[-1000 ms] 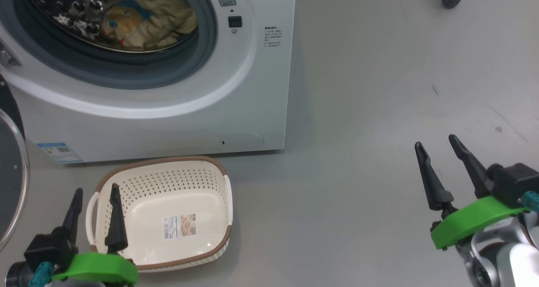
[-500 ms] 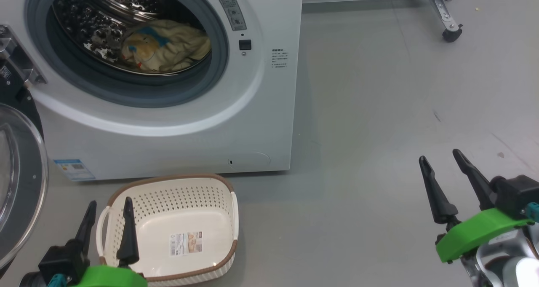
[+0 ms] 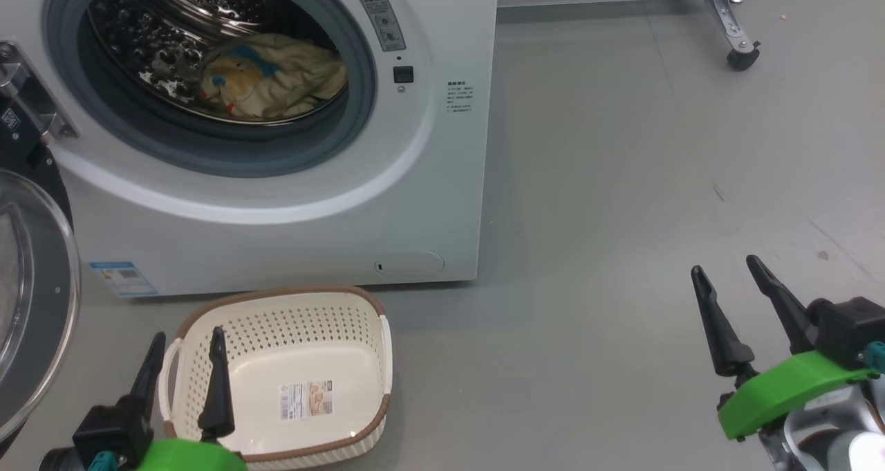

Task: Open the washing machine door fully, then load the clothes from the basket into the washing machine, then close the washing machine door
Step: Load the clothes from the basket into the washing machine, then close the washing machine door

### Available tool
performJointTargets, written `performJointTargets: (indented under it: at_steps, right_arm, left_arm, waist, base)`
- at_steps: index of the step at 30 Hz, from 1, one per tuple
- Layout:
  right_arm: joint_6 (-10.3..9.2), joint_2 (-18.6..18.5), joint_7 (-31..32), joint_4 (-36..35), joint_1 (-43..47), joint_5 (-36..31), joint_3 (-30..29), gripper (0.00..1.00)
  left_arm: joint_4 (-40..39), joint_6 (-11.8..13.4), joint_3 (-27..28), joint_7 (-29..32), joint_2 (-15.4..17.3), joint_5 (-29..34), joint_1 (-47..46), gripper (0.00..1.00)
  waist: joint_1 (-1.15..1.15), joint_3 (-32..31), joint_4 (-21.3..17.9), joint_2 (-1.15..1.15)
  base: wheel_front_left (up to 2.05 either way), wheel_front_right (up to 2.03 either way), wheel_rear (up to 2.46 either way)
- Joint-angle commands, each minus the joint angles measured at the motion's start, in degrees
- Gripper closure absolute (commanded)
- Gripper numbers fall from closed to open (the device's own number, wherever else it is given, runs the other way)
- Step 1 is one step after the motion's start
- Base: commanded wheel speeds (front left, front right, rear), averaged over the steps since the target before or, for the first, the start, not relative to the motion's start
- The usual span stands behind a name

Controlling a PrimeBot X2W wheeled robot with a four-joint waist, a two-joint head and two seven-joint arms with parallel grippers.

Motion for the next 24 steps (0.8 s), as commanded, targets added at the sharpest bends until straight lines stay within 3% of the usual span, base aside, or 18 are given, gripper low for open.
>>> performJointTargets:
  at_steps: [1, 12, 24]
  right_arm:
    - [0.21, -0.7, 0.3, -2.4, -1.4, 0.1, 1.0, 0.0]
    - [0.21, -0.7, 0.6, -2.4, -1.3, 0.1, 0.9, 0.0]
    - [0.21, -0.7, 0.4, -2.2, -1.8, 0.1, 0.4, 0.0]
  left_arm:
    - [-1.6, 0.4, 2.3, 0.0, 1.0, 0.4, -1.4, 0.0]
    - [-0.7, 0.7, 2.0, -0.1, 0.6, 0.5, -2.0, 0.0]
    - [-0.8, 0.3, 1.3, -0.3, 0.6, 1.0, -2.9, 0.0]
  waist:
    - [0.0, 0.1, 0.0, 0.0]
    - [0.0, 0.1, 0.5, 0.0]
    - [0.0, 1.1, 1.3, 0.0]
  base:
    - [0.0, 0.0, 0.0]
    - [-0.38, 0.38, 0.0]
    - [-1.74, 1.73, 0.01]
